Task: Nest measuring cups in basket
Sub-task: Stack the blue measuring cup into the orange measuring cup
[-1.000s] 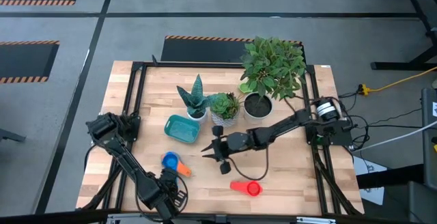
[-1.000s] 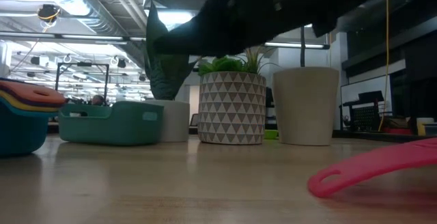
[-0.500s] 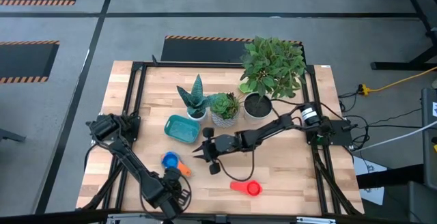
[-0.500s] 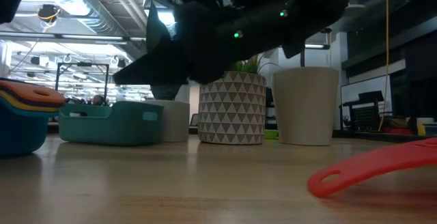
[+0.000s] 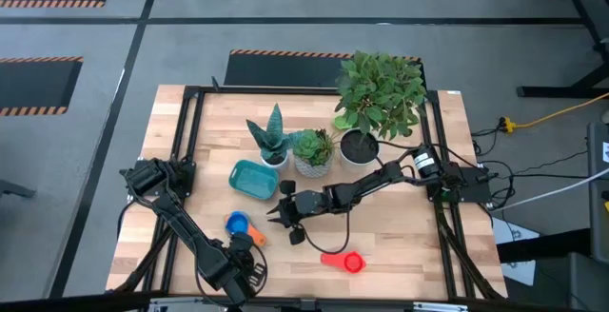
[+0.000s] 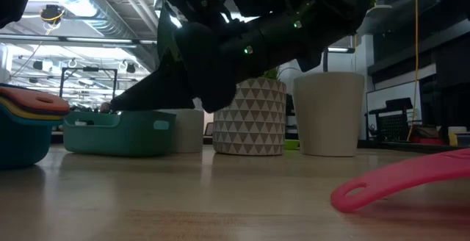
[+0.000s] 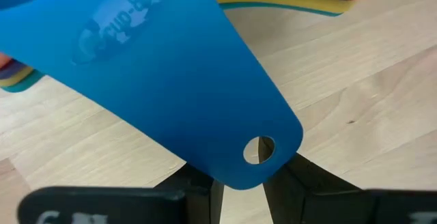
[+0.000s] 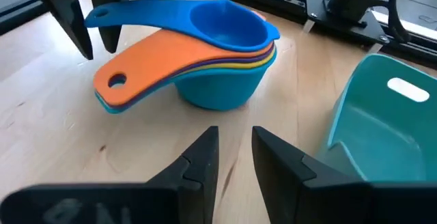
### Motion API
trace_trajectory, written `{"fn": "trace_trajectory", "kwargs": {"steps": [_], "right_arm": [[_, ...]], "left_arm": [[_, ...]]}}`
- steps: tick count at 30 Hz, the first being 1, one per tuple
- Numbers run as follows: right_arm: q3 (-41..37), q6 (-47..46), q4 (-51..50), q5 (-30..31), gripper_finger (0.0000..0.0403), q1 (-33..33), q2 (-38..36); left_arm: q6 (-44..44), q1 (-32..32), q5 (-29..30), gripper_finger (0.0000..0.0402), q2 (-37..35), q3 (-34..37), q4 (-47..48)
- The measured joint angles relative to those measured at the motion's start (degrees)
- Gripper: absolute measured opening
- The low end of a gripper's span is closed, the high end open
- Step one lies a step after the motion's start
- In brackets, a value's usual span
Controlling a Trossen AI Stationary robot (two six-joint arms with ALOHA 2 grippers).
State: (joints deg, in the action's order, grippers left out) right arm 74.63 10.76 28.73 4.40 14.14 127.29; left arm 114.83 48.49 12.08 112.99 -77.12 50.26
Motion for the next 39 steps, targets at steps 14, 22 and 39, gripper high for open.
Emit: {"fn": "trace_trajectory", "kwargs": {"steps": [14, 22, 39], "right_arm": [[-0.06, -7.73, -2.40, 0.02, 0.0094, -3.27, -0.01], [-0.08, -7.76, -2.51, -0.02, 0.0094, -3.41, -0.01], [-0.19, -7.74, 1.84, -0.16, 0.0094, -3.42, 4.39]], "left_arm": [[0.00, 0.00, 0.02, 0.0081, 0.00, 0.00, -0.02], [0.00, 0.00, 0.04, 0.0081, -0.02, 0.00, -0.02], [-0.02, -0.60, -2.58, 0.0080, -0.11, 0.00, 0.03]]}}
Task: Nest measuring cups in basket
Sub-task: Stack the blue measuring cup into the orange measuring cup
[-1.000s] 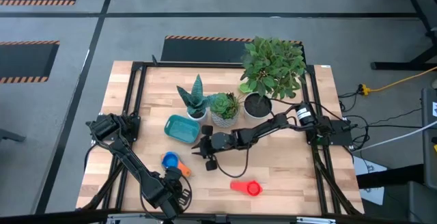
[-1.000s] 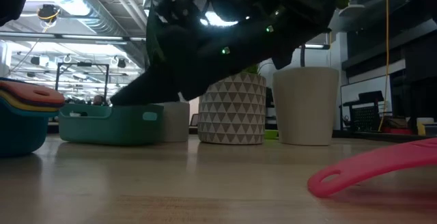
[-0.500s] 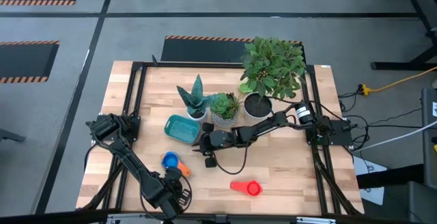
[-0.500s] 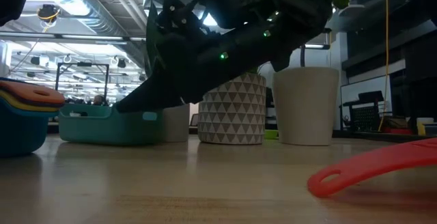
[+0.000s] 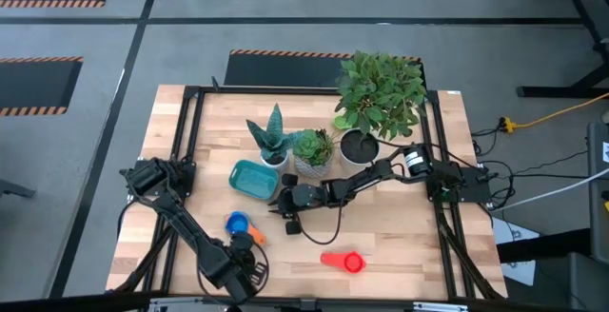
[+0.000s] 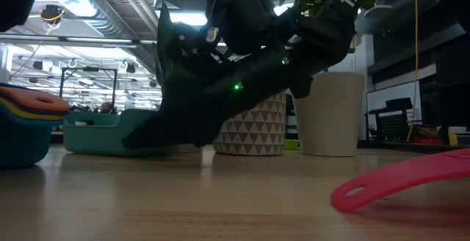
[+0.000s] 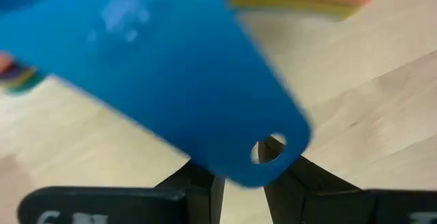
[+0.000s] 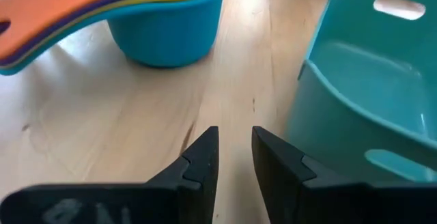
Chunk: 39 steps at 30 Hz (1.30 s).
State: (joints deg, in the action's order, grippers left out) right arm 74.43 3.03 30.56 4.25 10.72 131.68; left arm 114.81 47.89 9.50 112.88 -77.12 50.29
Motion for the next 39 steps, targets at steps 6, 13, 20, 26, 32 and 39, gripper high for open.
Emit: {"fn": "trace_trajectory", "kwargs": {"steps": [6, 13, 20, 26, 32, 39], "right_arm": [[0.00, 0.00, 0.09, -0.01, 0.0094, 0.00, 0.00], [0.04, 0.23, 1.06, -5.91, 0.0094, 0.10, 0.00], [0.05, 0.30, 1.99, -5.92, 0.0094, 0.33, 0.00], [2.23, 2.05, 0.62, -6.03, 0.0094, 1.66, 0.00], [4.10, 6.19, 0.22, -6.05, 0.0094, 3.74, 0.00], [4.21, 9.14, 0.09, -7.00, 0.0094, 4.98, 0.00]], "left_arm": [[-2.45, 0.72, -12.46, 0.0075, -0.22, 0.00, 1.57], [0.78, 1.24, -7.62, 0.0067, -0.22, 0.00, 7.69], [2.03, 0.43, -5.37, 0.0054, -0.22, 0.00, 9.24], [2.06, -1.07, -4.01, 0.0041, -0.22, 0.00, 9.24], [1.73, -2.83, -3.59, 0.0026, -0.22, 0.00, 9.02], [1.66, -4.15, -3.27, 0.0008, -0.22, 0.00, 8.13]]}}
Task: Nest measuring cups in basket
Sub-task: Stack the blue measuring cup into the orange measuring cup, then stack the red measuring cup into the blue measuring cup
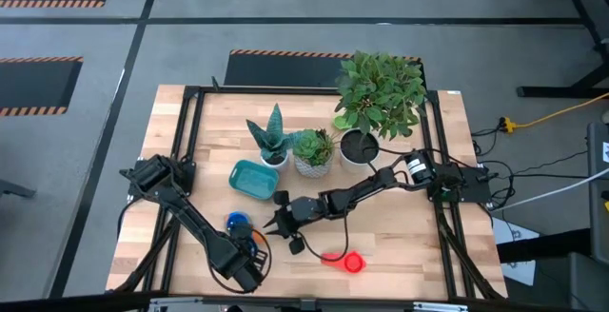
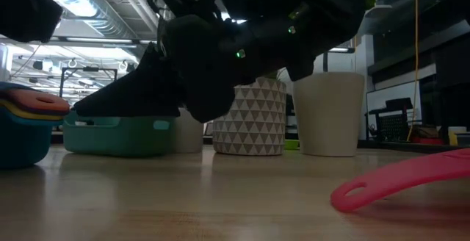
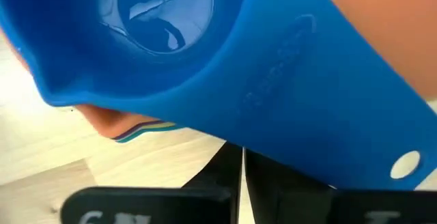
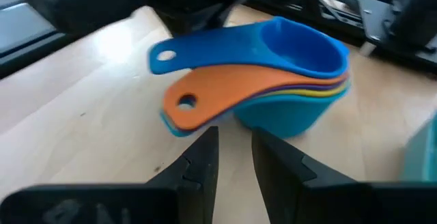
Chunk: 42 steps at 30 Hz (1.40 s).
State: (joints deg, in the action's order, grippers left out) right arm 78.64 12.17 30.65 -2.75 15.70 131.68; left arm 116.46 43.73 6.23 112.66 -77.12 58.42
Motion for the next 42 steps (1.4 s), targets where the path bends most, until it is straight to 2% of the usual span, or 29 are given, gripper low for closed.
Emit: {"fn": "trace_trajectory", "kwargs": {"steps": [4, 14, 21, 24, 30, 35, 42], "right_arm": [[-0.01, 0.37, -0.02, -2.79, 0.0094, 0.00, 0.00], [-0.01, 0.37, -0.04, -2.92, 0.0094, 0.02, 0.00], [-0.01, 0.26, -0.07, -2.92, 0.0094, 0.00, 0.00], [-0.01, 0.30, -0.24, -2.92, 0.0094, 0.00, 0.00], [-0.01, 0.18, -5.69, -2.90, 0.0094, -0.02, -2.57], [-0.01, 0.15, -13.60, -2.92, 0.0094, -0.02, -6.85], [-0.01, -4.56, -32.28, -2.92, 0.0094, 0.09, -15.99]], "left_arm": [[-0.04, -1.11, 1.75, 0.0001, 0.00, 0.00, -1.37], [-4.59, -3.26, 2.26, 0.0007, 0.00, 0.00, -3.86], [-4.62, -2.11, -1.93, 0.0005, -0.22, -0.09, -4.11], [-4.85, -0.83, -2.91, 0.0009, -0.22, -2.05, -2.86], [-12.09, 1.45, -2.52, 0.0010, -0.28, -9.56, 1.17], [-22.79, 2.24, 2.85, 0.0010, -0.33, -16.64, 7.41], [-41.25, -0.62, 18.07, 0.0011, -0.36, -25.11, 17.92]]}}
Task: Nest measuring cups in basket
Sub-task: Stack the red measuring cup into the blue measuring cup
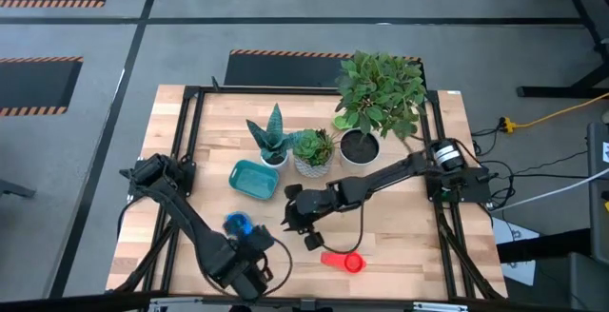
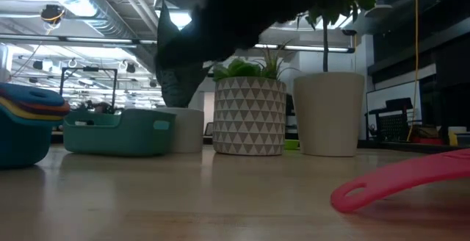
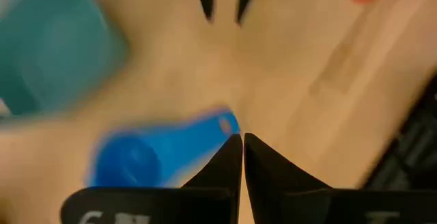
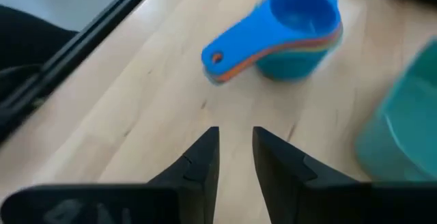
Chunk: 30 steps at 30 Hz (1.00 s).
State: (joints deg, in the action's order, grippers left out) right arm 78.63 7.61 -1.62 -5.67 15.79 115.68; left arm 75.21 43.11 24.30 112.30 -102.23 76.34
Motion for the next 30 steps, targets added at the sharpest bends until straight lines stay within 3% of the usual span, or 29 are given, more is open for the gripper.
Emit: {"fn": "trace_trajectory", "kwargs": {"steps": [3, 10, 14, 18, 24, 30], "right_arm": [[0.00, -4.49, -10.07, -0.46, 0.0094, 0.03, -4.46], [0.02, -18.17, -29.69, -4.05, 0.0094, 2.76, -12.38], [0.00, -24.62, -34.56, -4.09, 0.0094, 6.61, -13.43], [-0.28, -31.11, -36.48, -4.07, 0.0094, 10.87, -13.43], [-0.50, -45.86, -39.82, -2.68, 0.0094, 16.34, -13.40], [-0.50, -61.01, -40.79, 1.09, 0.0094, 19.95, -13.38]], "left_arm": [[-10.25, -2.65, 3.57, 0.0011, -0.06, -2.12, 2.64], [-36.55, -9.63, 4.39, 0.0002, -1.06, -2.77, 5.55], [-41.25, -12.44, 5.80, 0.0001, -6.53, 0.63, 7.69], [-41.10, -13.00, 8.41, 0.0001, -16.36, 9.48, 3.34], [-42.62, -12.78, 8.19, 0.0001, -32.06, 30.22, -17.81], [-43.99, -12.78, 8.11, 0.0001, -41.15, 45.32, -33.74]]}}
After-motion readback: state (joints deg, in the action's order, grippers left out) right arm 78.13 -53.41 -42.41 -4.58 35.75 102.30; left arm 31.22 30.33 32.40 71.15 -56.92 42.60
